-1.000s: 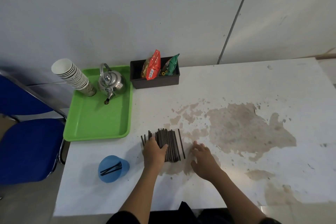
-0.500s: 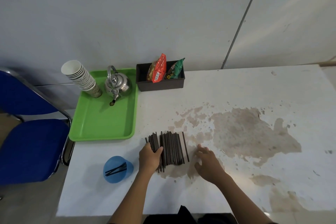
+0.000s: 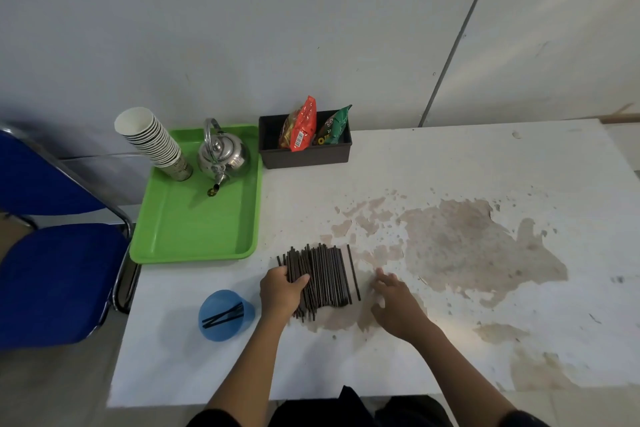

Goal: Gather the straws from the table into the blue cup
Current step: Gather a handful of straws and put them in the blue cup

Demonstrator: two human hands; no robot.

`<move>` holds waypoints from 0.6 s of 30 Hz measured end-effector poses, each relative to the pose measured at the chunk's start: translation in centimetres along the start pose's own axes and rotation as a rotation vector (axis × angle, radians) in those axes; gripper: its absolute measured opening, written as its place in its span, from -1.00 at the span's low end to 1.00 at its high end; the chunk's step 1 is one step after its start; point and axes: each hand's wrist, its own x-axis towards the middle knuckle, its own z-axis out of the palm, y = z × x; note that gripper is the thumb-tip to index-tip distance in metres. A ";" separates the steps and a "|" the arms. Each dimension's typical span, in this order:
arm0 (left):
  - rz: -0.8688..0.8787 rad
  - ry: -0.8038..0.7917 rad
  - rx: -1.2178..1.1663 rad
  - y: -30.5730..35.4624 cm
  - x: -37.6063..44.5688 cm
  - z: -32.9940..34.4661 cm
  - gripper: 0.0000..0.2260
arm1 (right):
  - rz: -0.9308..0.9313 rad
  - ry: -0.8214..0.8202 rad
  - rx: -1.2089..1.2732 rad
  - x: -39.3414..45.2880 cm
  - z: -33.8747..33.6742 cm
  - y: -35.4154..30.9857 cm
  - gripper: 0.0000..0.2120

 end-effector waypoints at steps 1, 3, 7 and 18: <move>0.008 0.006 -0.030 -0.2 0.1 -0.2 -0.65 | 0.011 0.005 0.027 -0.1 -0.1 -0.1 -0.50; 0.037 -0.008 -0.101 -0.7 0.4 -0.6 -0.60 | 0.027 0.059 0.085 -0.3 -0.3 -0.8 -0.51; 0.082 -0.067 -0.357 -0.1 -0.2 -2.0 -0.58 | 0.033 0.254 0.347 -0.8 -0.7 -4.6 -0.63; 0.196 -0.119 -0.683 5.8 -3.3 -5.0 -0.86 | 0.366 -0.252 2.004 -0.7 -1.8 -14.6 -0.57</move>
